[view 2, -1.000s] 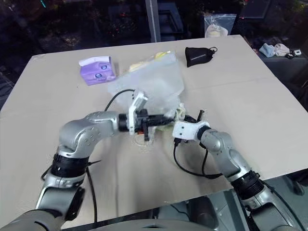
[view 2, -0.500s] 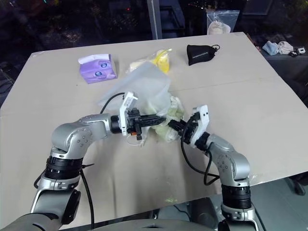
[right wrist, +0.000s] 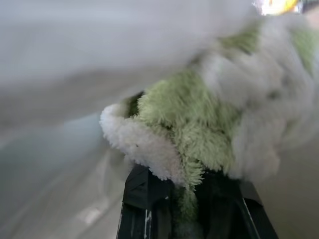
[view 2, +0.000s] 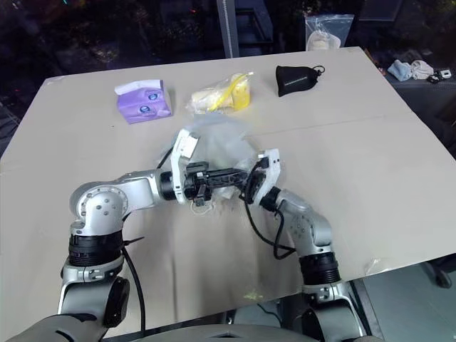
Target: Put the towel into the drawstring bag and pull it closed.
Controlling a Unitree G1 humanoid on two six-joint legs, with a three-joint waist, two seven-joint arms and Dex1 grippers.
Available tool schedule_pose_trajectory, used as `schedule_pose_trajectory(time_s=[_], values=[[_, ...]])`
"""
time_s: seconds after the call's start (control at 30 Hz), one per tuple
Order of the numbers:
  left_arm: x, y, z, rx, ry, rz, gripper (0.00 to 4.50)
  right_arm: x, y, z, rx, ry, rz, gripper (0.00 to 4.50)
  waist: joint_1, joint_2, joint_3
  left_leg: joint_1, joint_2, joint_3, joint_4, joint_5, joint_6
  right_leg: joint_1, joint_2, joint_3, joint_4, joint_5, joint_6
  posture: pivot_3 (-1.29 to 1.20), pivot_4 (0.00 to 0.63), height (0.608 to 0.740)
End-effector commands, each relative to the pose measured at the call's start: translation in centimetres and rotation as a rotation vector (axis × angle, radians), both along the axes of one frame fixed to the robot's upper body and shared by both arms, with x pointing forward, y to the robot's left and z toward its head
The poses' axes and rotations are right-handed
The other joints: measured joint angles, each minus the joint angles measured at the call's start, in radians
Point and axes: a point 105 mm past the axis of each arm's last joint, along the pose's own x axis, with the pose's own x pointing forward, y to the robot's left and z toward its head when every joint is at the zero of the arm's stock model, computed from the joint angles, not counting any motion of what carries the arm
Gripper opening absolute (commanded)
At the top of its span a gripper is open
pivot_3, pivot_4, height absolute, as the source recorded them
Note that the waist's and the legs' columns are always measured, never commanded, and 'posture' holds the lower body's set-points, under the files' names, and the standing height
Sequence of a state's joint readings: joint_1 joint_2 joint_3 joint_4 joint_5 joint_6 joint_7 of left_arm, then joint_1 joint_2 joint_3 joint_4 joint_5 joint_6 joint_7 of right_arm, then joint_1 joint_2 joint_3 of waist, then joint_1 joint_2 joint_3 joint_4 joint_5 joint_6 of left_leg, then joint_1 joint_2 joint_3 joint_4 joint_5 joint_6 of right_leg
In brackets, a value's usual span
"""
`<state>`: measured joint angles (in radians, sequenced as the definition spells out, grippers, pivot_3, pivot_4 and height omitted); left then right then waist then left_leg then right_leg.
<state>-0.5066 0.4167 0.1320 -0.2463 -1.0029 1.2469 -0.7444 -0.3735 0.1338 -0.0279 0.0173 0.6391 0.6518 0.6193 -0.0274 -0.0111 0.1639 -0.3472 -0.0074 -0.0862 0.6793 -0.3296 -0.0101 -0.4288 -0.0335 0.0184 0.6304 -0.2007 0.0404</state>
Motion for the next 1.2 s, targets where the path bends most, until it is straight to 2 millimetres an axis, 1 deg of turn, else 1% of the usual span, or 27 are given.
schedule_pose_trajectory(time_s=[0.03, 0.1, 0.17, 0.2, 0.23, 0.27, 0.33, 0.4, 0.43, 0.5, 0.53, 0.57, 0.6, 0.67, 0.77, 0.87, 0.93, 0.97, 1.03, 1.07, 1.13, 1.2], values=[[-0.3, 0.5, -1.7, 0.054, 0.078, 0.017, 0.04, -0.8, -0.9, 5.1, 0.271, -0.084, 0.059, 0.00, -0.005, 0.000, 0.000, 0.000, 0.000, 0.000, 0.000, 0.000, 0.000, 0.000, 0.000, 0.000, 0.000, 0.000, 0.000, 0.00, 0.150, 0.740], [1.5, 1.5, -1.7, 0.083, 0.011, 0.137, 0.04, -1.9, -1.7, 5.7, 0.304, -0.089, 0.095, 0.00, -0.007, 0.000, 0.000, 0.000, 0.000, 0.000, -0.001, 0.000, 0.000, 0.000, 0.000, 0.000, 0.000, 0.000, 0.000, 0.00, 0.150, 0.740], [3.5, 2.4, -1.4, 0.139, -0.103, 0.251, 0.04, -3.0, -2.0, 5.8, 0.292, -0.093, 0.131, 0.00, -0.005, 0.000, 0.000, 0.000, 0.000, -0.001, -0.001, 0.000, 0.000, -0.001, 0.000, -0.001, 0.000, 0.000, 0.000, 0.00, 0.150, 0.740], [4.1, 2.6, -1.2, 0.159, -0.158, 0.278, 0.04, -3.3, -2.1, 5.8, 0.287, -0.089, 0.143, 0.00, -0.005, 0.000, 0.000, 0.000, 0.000, -0.001, -0.002, 0.000, 0.000, -0.001, 0.000, -0.001, 0.000, 0.000, 0.000, 0.00, 0.150, 0.740], [4.4, 2.4, -0.3, 0.102, -0.226, 0.285, 0.04, -3.6, -2.1, 5.8, 0.282, -0.084, 0.155, 0.00, -0.006, 0.001, 0.000, 0.000, 0.000, -0.001, -0.002, 0.000, 0.000, -0.001, 0.000, -0.001, 0.000, 0.000, 0.000, 0.00, 0.150, 0.740], [4.7, 2.4, -0.2, 0.118, -0.290, 0.289, 0.04, -3.8, -2.0, 5.9, 0.275, -0.080, 0.167, 0.00, -0.006, 0.001, 0.000, 0.000, 0.000, 0.000, -0.002, 0.000, 0.000, -0.001, 0.000, 0.000, 0.000, 0.000, 0.000, 0.00, 0.150, 0.740], [4.6, 2.0, 0.0, 0.107, -0.304, 0.253, 0.04, -4.2, -1.7, 6.1, 0.262, -0.079, 0.195, 0.00, -0.008, 0.001, 0.000, 0.000, -0.001, 0.002, -0.002, 0.000, 0.000, -0.001, 0.000, 0.001, 0.000, 0.000, 0.000, 0.00, 0.150, 0.740], [4.6, 1.5, 0.5, 0.068, -0.276, 0.235, 0.04, -4.6, -1.1, 6.1, 0.220, -0.092, 0.216, 0.00, -0.009, 0.001, 0.000, 0.000, -0.001, 0.003, -0.002, 0.000, 0.000, -0.001, 0.000, 0.001, 0.000, 0.000, 0.000, 0.00, 0.150, 0.740], [4.0, 1.0, 1.1, 0.024, -0.258, 0.192, 0.04, -4.3, -0.9, 6.1, 0.195, -0.102, 0.194, 0.00, -0.009, 0.001, 0.000, 0.000, -0.001, 0.003, -0.002, 0.000, 0.000, -0.001, 0.000, 0.000, 0.000, 0.000, 0.000, 0.00, 0.150, 0.740], [1.8, 0.1, 2.3, -0.061, -0.209, 0.050, 0.04, -2.5, -0.8, 5.2, 0.112, -0.107, 0.077, 0.00, -0.014, 0.001, 0.000, 0.000, 0.000, 0.003, -0.002, 0.000, 0.000, -0.001, 0.000, 0.000, 0.001, 0.000, 0.000, 0.00, 0.150, 0.740], [0.7, 0.0, 3.0, -0.097, -0.187, -0.020, 0.04, -1.5, -1.0, 4.5, 0.065, -0.101, 0.018, 0.00, -0.017, 0.001, 0.000, 0.000, 0.000, 0.002, -0.002, 0.000, 0.000, -0.002, 0.000, 0.001, 0.001, 0.000, 0.000, 0.00, 0.150, 0.740], [0.1, 0.1, 3.7, -0.132, -0.160, -0.059, 0.04, -0.7, -1.3, 3.5, 0.002, -0.098, -0.033, 0.00, -0.017, 0.001, 0.000, 0.000, 0.000, 0.002, -0.002, 0.000, 0.000, -0.003, 0.000, 0.002, 0.002, 0.000, 0.000, 0.00, 0.150, 0.740], [-0.1, 0.3, 4.2, -0.160, -0.131, -0.070, 0.04, -0.2, -1.6, 2.7, -0.056, -0.105, -0.072, 0.00, -0.016, 0.001, 0.000, 0.000, 0.000, 0.002, -0.002, 0.000, 0.000, -0.003, 0.000, 0.002, 0.002, 0.000, 0.000, 0.00, 0.150, 0.740], [0.0, 1.2, 5.3, -0.208, -0.066, -0.081, 0.04, 0.8, -2.9, 1.2, -0.170, -0.120, -0.167, 0.00, -0.008, 0.000, -0.001, 0.000, -0.001, 0.002, -0.002, 0.000, 0.000, -0.003, 0.000, 0.001, 0.002, 0.000, 0.000, 0.00, 0.150, 0.740], [1.3, 2.9, 5.7, -0.176, -0.033, -0.014, 0.04, 1.0, -5.3, -0.6, -0.301, -0.090, -0.255, 0.00, -0.008, 0.000, 0.000, -0.002, -0.001, 0.002, 0.000, 0.000, 0.000, -0.003, 0.000, -0.001, 0.003, 0.000, 0.000, 0.00, 0.150, 0.740], [2.6, 4.7, 5.8, -0.115, 0.005, 0.055, 0.04, -0.2, -7.7, -1.7, -0.424, -0.087, -0.276, 0.00, -0.013, 0.000, 0.000, -0.001, -0.002, 0.002, 0.000, 0.000, 0.000, -0.003, 0.000, 0.001, 0.003, 0.000, 0.000, 0.00, 0.150, 0.740], [3.4, 6.1, 6.3, -0.130, 0.092, 0.074, 0.04, -2.1, -8.9, -2.0, -0.492, -0.091, -0.227, 0.00, -0.012, 0.000, 0.000, -0.001, -0.002, 0.002, 0.000, 0.000, 0.000, -0.003, 0.000, 0.002, 0.003, 0.000, 0.000, 0.00, 0.150, 0.740], [3.7, 6.4, 6.1, -0.115, 0.145, 0.075, 0.04, -3.4, -9.3, -1.7, -0.493, -0.093, -0.184, 0.00, -0.013, -0.001, 0.000, -0.001, -0.002, 0.002, 0.000, 0.000, 0.000, -0.003, 0.001, -0.001, 0.003, 0.000, 0.000, 0.00, 0.150, 0.740], [4.1, 6.6, 4.5, -0.002, 0.159, 0.106, 0.04, -5.4, -9.5, -0.8, -0.479, -0.104, -0.109, 0.00, -0.013, -0.001, 0.000, -0.001, -0.003, 0.000, 0.000, 0.000, 0.000, -0.003, 0.001, -0.001, 0.003, 0.000, 0.000, 0.00, 0.150, 0.740], [4.3, 6.6, 3.4, 0.077, 0.143, 0.126, 0.04, -6.1, -9.5, -0.4, -0.474, -0.109, -0.084, 0.00, -0.013, -0.001, 0.000, -0.001, -0.003, 0.000, -0.001, 0.000, 0.000, -0.003, 0.001, -0.001, 0.003, 0.000, 0.000, 0.00, 0.150, 0.740], [5.0, 6.4, 2.8, 0.115, 0.130, 0.147, 0.04, -7.7, -9.4, 0.4, -0.439, -0.106, -0.017, 0.00, -0.014, 0.000, 0.000, 0.000, -0.003, 0.001, -0.002, 0.000, 0.000, -0.002, 0.001, 0.001, 0.003, 0.000, 0.000, 0.00, 0.150, 0.740], [5.8, 5.8, 2.9, 0.137, 0.074, 0.164, 0.04, -9.4, -9.4, 1.1, -0.430, -0.114, 0.033, 0.00, -0.012, -0.001, 0.001, 0.001, -0.003, 0.000, -0.002, 0.000, 0.000, -0.002, 0.001, 0.002, 0.003, 0.000, 0.000, 0.00, 0.150, 0.740]])
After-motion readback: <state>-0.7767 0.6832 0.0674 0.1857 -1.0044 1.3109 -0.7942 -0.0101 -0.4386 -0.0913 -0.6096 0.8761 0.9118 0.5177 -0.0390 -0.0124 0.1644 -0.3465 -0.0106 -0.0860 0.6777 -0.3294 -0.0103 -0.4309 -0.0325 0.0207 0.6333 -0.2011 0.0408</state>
